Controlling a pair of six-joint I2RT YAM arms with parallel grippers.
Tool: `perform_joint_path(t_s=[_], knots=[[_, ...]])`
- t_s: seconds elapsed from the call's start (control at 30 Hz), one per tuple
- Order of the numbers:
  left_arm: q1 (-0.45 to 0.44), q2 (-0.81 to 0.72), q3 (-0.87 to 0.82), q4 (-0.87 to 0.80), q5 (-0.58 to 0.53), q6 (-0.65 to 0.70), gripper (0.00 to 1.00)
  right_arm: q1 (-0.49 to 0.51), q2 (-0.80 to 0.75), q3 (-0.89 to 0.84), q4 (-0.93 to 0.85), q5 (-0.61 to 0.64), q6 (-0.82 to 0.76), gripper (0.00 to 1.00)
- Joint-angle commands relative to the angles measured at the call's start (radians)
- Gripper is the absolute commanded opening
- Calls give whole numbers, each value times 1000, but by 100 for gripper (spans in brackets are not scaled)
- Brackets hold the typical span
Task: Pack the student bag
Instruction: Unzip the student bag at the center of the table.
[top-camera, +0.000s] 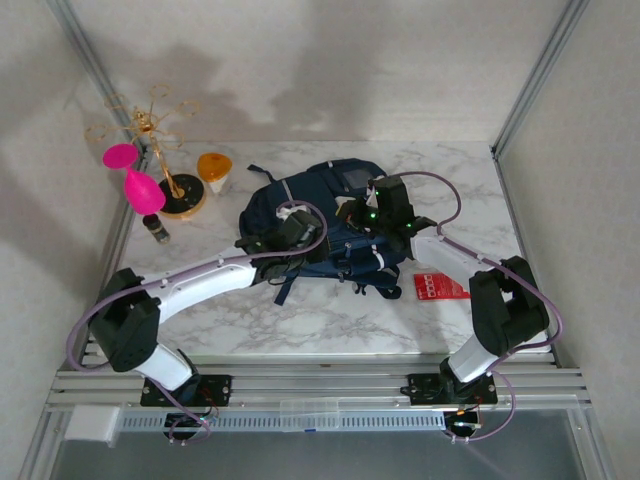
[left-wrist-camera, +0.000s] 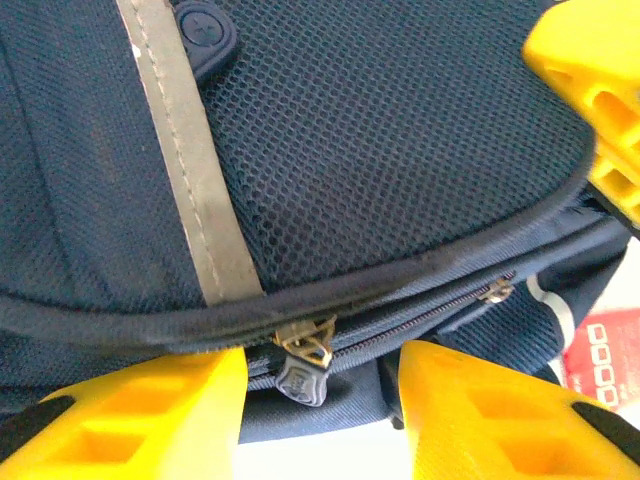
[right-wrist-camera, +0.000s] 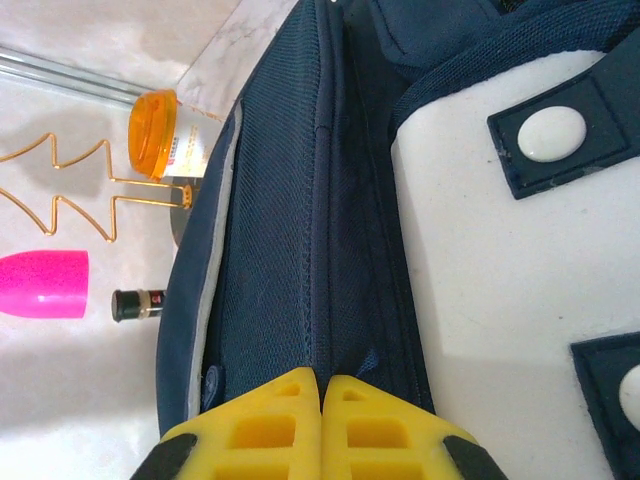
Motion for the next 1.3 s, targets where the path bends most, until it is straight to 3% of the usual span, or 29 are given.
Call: perform_joint_path(t_s=[0.0,0.13,0.37,0.63,0.97,1.17,1.2,1.27], knots=[[-4,52,63,-65,-105,-11,42,12,-21,22,128,-29,23,0],[-4,82,60,26,-55,-9,34,13,-25,8,141,-24,28,0],[-2,121,116,-36,-168,-22,19,11,-29,4,143,-28,22,0],[17,34,61,-61,-178,16,0,-18,-34,21,112,-47,-9,0],[151,-155,-95,-92,-68,191,0,-113,-35,66,28,-101,-57,0],[194,-151,-95,-27,55,276,0,-109,-31,85,-8,-114,-53,0],[194,-151,-94,-17,72,279,0,-107,-42,81,-29,-105,-54,5],[193,-156,-105,14,102,272,0,-97,-79,70,-93,-64,-54,33]])
